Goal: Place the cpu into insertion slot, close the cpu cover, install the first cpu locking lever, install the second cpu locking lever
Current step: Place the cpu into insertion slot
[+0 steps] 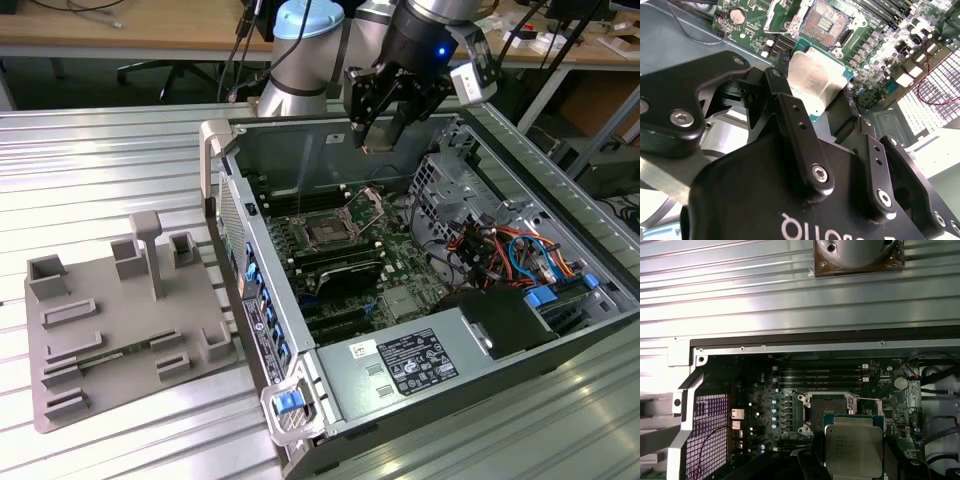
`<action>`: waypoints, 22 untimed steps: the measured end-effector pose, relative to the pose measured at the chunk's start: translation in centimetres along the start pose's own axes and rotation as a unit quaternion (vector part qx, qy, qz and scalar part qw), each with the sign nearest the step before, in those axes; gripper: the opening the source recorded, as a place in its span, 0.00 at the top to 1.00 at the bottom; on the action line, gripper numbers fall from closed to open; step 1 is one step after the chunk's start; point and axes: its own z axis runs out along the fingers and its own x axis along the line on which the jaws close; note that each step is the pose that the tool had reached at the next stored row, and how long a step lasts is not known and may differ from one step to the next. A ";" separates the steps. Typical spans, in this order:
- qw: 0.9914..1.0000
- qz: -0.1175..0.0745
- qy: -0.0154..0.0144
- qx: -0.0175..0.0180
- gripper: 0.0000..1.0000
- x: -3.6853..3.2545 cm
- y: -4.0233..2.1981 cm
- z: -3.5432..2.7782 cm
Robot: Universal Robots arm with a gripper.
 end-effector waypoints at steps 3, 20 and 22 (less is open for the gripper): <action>1.000 0.000 0.000 0.000 0.45 0.00 -0.04 0.07; 1.000 0.000 0.000 0.000 0.45 -0.01 -0.19 0.33; 1.000 0.000 0.000 0.000 0.45 -0.01 -0.24 0.37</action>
